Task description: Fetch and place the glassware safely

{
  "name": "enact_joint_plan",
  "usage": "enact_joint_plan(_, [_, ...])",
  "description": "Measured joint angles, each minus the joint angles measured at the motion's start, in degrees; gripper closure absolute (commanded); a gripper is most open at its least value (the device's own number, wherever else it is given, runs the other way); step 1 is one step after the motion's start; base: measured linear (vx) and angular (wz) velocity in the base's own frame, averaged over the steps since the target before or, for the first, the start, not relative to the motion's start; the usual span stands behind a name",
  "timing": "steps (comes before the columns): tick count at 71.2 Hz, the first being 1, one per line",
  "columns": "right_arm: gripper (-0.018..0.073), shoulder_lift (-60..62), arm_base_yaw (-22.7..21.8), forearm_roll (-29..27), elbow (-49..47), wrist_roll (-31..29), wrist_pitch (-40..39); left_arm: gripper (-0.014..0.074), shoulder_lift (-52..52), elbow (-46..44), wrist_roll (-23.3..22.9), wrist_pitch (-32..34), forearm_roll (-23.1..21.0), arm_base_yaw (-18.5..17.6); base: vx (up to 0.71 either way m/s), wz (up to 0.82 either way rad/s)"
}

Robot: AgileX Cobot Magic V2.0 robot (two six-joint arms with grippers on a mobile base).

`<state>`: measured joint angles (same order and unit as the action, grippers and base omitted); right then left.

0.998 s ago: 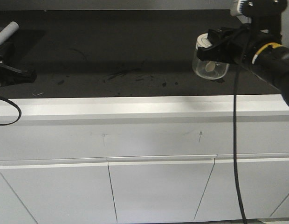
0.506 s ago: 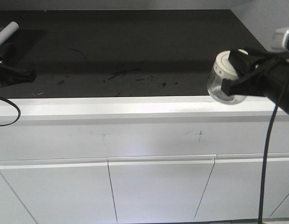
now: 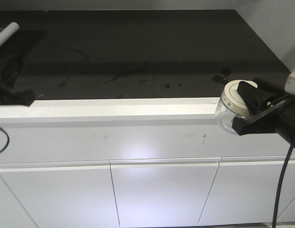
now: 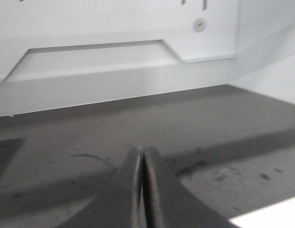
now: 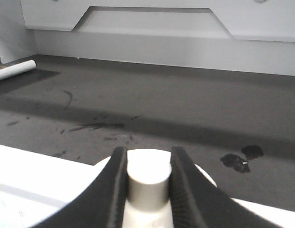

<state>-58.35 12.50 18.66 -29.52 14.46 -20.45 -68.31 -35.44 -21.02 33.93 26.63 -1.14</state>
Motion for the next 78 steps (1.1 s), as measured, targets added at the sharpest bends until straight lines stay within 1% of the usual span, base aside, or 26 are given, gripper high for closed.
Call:
enact_joint_plan(8, [0.0560, 1.6, 0.0, 0.0, 1.6, -0.5, -0.2, 0.0603, 3.2, 5.9, -0.3, 3.5, 0.2, 0.0, 0.00, 0.00])
enact_joint_plan(14, [0.0560, 2.9, 0.0, 0.0, 3.0, -0.8, -1.0, 0.0603, 6.1, 9.6, -0.4, 4.7, 0.2, 0.0, 0.00, 0.00])
enact_joint_plan(22, [0.0560, 4.4, 0.0, 0.0, 5.7, -1.0, -3.4, 0.0603, 10.0, 13.9, -0.6, 5.3, 0.2, 0.0, 0.00, 0.00])
enact_joint_plan(35, [0.0560, 5.7, 0.0, 0.0, 9.1, -1.0, -4.2, 0.0603, 15.9, 18.5, -3.3, 5.7, 0.2, 0.0, 0.00, 0.00])
enact_joint_plan(40, [0.0560, 6.2, 0.0, 0.1, 9.9, -1.0, -4.3, 0.0603, 17.6, 19.2, -3.5, 5.4, 0.2, 0.0, 0.00, 0.00])
enact_joint_plan(54, [0.0560, 7.8, 0.0, 0.2, 10.1, -2.6, -3.4, 0.0603, 20.6, 19.8, -3.6, 1.5, 0.2, 0.0, 0.00, 0.00])
enact_joint_plan(78, [0.0560, 8.0, 0.0, 0.2, 10.1, -3.3, -3.9, 0.0603, 20.6, 19.8, -3.6, 0.9, 0.2, 0.0, 0.00, 0.00])
